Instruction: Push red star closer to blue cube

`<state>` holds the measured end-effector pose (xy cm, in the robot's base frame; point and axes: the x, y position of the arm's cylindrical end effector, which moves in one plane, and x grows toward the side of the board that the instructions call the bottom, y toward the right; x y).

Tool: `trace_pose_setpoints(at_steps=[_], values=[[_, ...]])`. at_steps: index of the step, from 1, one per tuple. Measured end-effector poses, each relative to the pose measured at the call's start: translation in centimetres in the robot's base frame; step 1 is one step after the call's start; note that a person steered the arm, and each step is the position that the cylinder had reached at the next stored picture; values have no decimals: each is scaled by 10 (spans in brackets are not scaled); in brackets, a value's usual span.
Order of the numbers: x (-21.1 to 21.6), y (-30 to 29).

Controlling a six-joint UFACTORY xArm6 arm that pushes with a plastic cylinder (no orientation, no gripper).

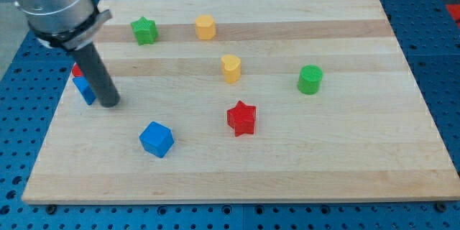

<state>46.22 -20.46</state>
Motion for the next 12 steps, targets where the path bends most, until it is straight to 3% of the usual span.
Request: trace_pose_setpoints(at_steps=[1, 3, 7, 9, 12], values=[[0, 40], [0, 47], [3, 243], [46, 312], [51, 269]])
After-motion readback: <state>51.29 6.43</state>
